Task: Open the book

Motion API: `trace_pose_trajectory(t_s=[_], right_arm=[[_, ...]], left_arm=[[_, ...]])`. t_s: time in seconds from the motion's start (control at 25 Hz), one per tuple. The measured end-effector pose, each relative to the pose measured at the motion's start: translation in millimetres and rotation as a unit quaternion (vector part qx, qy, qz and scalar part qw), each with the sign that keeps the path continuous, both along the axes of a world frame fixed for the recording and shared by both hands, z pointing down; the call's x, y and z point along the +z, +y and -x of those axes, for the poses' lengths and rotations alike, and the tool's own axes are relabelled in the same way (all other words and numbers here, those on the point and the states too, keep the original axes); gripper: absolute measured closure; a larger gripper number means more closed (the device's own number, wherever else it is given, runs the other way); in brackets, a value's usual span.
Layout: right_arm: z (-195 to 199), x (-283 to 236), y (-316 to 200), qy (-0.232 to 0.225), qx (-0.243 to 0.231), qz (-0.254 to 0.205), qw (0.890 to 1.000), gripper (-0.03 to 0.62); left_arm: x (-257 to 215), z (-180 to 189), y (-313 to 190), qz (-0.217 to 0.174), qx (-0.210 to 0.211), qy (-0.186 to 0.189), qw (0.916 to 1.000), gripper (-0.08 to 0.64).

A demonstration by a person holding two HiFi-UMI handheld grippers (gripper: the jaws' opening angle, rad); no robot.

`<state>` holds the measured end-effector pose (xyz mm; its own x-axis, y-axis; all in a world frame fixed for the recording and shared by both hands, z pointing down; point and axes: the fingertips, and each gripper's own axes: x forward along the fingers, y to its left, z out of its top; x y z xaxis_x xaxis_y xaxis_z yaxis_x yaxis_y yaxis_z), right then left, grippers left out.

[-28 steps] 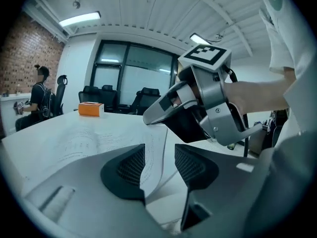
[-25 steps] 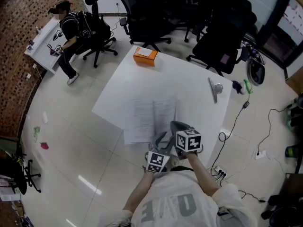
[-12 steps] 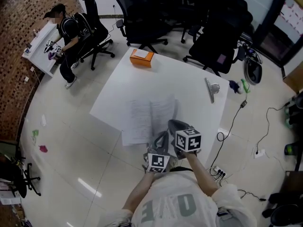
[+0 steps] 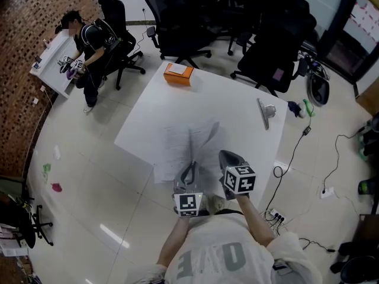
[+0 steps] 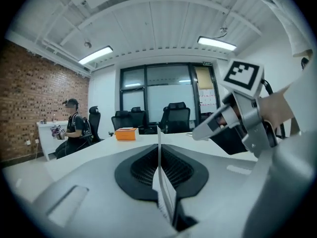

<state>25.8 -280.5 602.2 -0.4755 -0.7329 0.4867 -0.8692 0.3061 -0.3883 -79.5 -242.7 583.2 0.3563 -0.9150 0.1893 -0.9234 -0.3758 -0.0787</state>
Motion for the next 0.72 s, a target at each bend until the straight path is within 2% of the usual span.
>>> trace_pose_trajectory(t_s=[0.16, 0.32, 0.72], right_arm=[[-0.6, 45.8, 11.7, 0.033, -0.002, 0.040, 0.999, 0.588], [5.0, 73.1, 22.2, 0.046, -0.012, 0.065, 0.997, 0.588], [28.7, 102.2, 28.2, 0.086, -0.044, 0.090, 0.991, 0.589]], left_arm=[[-0.4, 34.5, 0.5, 0.001, -0.052, 0.013, 0.9986, 0.535], [8.5, 59.4, 4.8, 0.017, -0.085, 0.019, 0.9960, 0.529], [39.8, 112.8, 18.3, 0.058, -0.152, 0.030, 0.9863, 0.521]])
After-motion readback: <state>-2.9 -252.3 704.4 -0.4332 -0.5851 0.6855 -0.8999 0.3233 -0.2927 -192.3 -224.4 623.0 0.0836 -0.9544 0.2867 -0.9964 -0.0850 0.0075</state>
